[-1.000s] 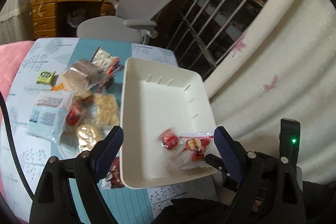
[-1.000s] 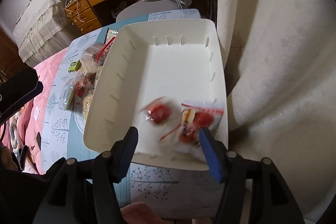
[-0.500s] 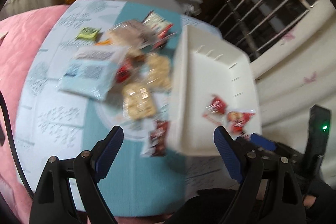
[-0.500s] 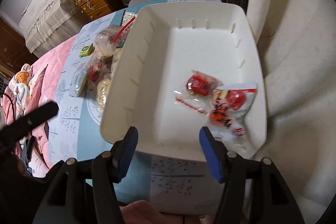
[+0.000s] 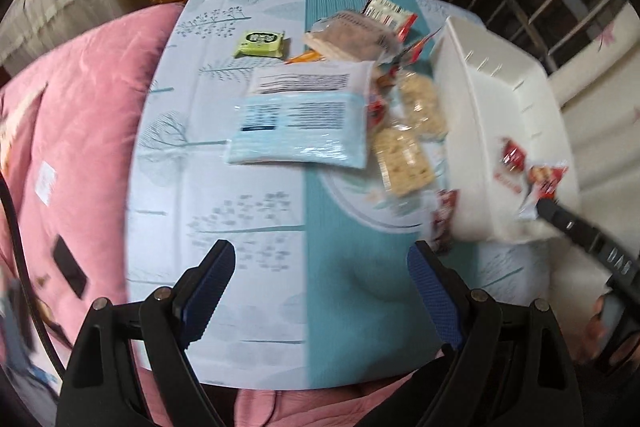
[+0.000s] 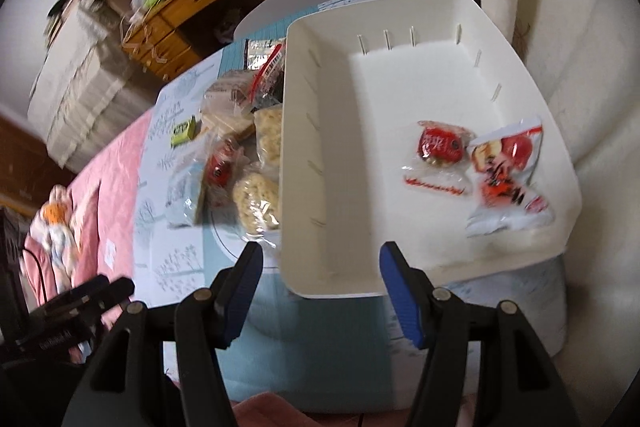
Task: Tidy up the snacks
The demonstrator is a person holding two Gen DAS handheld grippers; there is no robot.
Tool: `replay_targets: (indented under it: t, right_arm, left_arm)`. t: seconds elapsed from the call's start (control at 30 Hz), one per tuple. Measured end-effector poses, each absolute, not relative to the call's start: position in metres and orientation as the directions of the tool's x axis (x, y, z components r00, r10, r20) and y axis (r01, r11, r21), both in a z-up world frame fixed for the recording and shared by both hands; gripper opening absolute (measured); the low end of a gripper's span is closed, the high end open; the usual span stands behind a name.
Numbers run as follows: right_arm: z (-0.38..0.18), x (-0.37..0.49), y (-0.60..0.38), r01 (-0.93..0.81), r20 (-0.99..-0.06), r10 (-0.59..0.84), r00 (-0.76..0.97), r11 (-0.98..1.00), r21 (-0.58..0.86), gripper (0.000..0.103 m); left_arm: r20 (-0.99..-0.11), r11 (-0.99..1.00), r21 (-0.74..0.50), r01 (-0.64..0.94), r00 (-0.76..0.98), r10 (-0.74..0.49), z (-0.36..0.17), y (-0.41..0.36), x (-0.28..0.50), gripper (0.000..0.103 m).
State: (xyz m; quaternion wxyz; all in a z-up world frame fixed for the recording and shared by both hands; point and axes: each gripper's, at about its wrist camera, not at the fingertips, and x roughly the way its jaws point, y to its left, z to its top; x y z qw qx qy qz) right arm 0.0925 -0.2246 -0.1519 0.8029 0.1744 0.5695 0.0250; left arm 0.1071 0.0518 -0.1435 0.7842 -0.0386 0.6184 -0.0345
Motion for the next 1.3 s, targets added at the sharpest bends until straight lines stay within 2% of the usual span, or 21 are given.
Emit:
replay_targets:
  t: [0.33, 0.7, 0.9, 1.03, 1.3]
  right_arm:
    - [-0.152, 0.075, -0.206, 0.41, -0.891, 0.165, 0.423, 0.842, 0.351, 0.061]
    - [-0.179, 0.037, -0.204, 0.741, -0.866, 0.239, 0.439, 0.449, 0.5, 0.061]
    - [-0.204, 0.032, -0.195, 0.815, -0.849, 0.282, 0.447, 0.263, 0.517, 0.061]
    - [-0.221, 0.033, -0.189, 0.842, -0.834, 0.309, 0.457, 0.152, 0.518, 0.069]
    - [-0.25, 0.034, -0.185, 0.867, -0.823, 0.287, 0.491, -0.061, 0.495, 0.069]
  left_arm:
    - [-0.963, 0.977, 0.016, 0.212, 0.267, -0.042, -0.145, 0.084, 0.119, 0.087]
    - [-0.929, 0.882, 0.14, 0.45, 0.368, -0.04, -0.169, 0.081, 0.14, 0.087]
    - [-0.934, 0.85, 0.149, 0.505, 0.354, -0.046, -0.19, 0.075, 0.155, 0.087]
    - [-0.912, 0.826, 0.208, 0.524, 0.408, -0.029, -0.204, 0.071, 0.16, 0.087]
    - [-0.852, 0.772, 0.328, 0.544, 0.524, -0.008, -0.236, 0.056, 0.165, 0.087]
